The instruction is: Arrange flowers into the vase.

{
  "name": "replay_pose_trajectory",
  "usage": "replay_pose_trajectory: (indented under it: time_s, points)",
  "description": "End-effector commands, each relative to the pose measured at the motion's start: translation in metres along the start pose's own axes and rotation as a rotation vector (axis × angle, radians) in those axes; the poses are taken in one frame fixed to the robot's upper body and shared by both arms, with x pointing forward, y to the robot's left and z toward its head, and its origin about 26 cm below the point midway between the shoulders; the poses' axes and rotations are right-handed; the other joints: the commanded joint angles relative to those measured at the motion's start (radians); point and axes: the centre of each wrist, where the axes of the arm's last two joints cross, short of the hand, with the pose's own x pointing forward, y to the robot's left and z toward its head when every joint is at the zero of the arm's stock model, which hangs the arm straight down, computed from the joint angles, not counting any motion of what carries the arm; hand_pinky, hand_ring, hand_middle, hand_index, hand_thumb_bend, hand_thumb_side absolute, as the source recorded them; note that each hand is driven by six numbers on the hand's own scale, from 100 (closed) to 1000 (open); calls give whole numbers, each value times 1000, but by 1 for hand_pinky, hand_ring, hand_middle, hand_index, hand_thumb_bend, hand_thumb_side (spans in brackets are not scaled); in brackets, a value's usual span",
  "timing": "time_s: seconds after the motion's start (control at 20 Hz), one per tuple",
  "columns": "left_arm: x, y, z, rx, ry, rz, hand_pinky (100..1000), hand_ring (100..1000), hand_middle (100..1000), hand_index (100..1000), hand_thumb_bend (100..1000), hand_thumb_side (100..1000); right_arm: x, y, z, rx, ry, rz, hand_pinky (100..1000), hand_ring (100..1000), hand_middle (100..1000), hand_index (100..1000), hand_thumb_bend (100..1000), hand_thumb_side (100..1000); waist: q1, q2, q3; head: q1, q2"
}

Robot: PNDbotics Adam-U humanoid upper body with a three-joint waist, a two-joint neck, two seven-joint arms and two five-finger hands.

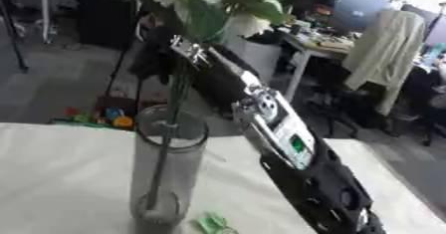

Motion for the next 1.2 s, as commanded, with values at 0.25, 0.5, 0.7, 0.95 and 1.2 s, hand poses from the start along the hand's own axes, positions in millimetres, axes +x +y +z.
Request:
replay_pose_trajectory:
  time_s: [0.25,0.5,0.7,0.95,1.2]
  points:
    - [4,-2,-5,-18,-19,-2,723,838,754,898,262,964,9,-7,3,44,-21,84,785,769,429,759,100,874,14,-21,-4,-3,-5]
    - [4,-2,-4,-18,-18,-2,723,838,754,898,261,964,9,-8,4,103,-12,155,795,784,457,780,100,859,16,-20,-4,-3,-5]
    - [4,-2,-4,-18,-17,-3,723,838,754,898,261,964,10,-8,5,154,-1,214,806,799,483,799,100,848,16,-21,-6,-4,-7]
    - [4,-2,-4,-18,-16,-3,723,838,754,898,261,965,11,-10,6,201,6,266,838,831,530,843,100,841,15,-20,-10,-6,-8]
    - [4,-2,-4,-20,-17,-1,723,838,754,898,261,964,14,-13,6,261,16,304,876,871,590,887,100,922,15,-20,-13,-7,-8]
